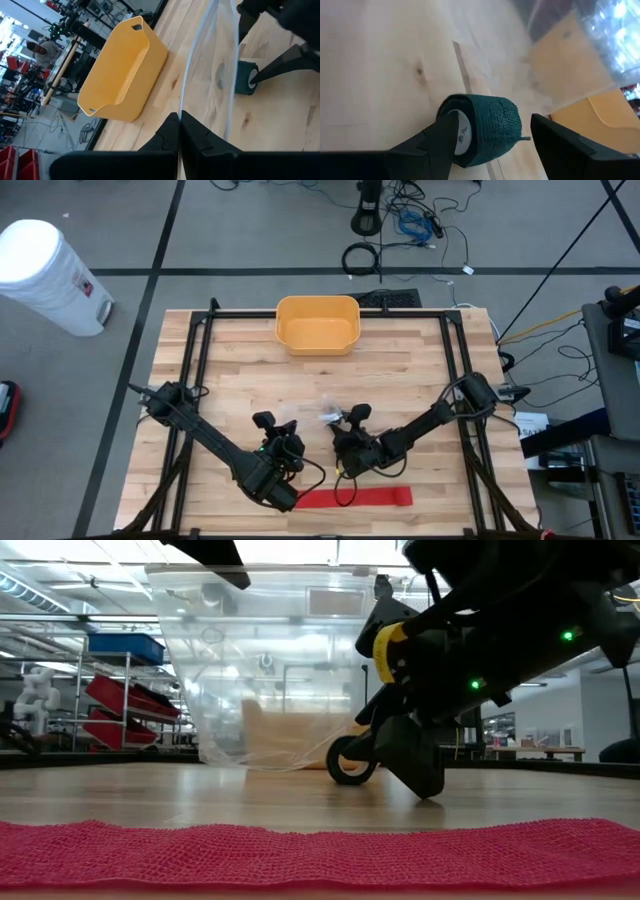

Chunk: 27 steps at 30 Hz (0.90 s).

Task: Roll bandage
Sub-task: Put the green bandage into the transparent zip bag

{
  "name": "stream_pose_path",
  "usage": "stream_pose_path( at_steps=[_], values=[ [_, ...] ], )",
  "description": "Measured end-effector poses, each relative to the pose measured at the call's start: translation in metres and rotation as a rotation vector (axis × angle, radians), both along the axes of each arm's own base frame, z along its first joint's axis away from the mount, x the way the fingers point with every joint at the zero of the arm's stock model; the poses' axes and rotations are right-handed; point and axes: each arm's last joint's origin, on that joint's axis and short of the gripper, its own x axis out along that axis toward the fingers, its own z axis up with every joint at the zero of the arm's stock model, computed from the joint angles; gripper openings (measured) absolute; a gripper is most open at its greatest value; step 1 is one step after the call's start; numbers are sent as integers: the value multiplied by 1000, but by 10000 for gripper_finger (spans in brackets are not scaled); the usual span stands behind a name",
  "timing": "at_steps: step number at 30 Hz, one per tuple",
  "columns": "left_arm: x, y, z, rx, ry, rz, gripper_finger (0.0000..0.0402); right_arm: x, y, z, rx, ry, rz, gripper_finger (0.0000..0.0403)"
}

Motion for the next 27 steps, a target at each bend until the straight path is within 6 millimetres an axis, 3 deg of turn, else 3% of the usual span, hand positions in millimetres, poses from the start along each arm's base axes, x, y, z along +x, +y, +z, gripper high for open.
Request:
stream_pose_path(
  at_steps=[14, 27],
  values=[
    [0, 0, 0, -6, -8, 7, 5, -1, -6, -3, 43, 29, -18, 131],
    [0, 0, 0, -15, -1, 9, 5, -4, -7, -5, 29, 68, -13, 81]
  ],
)
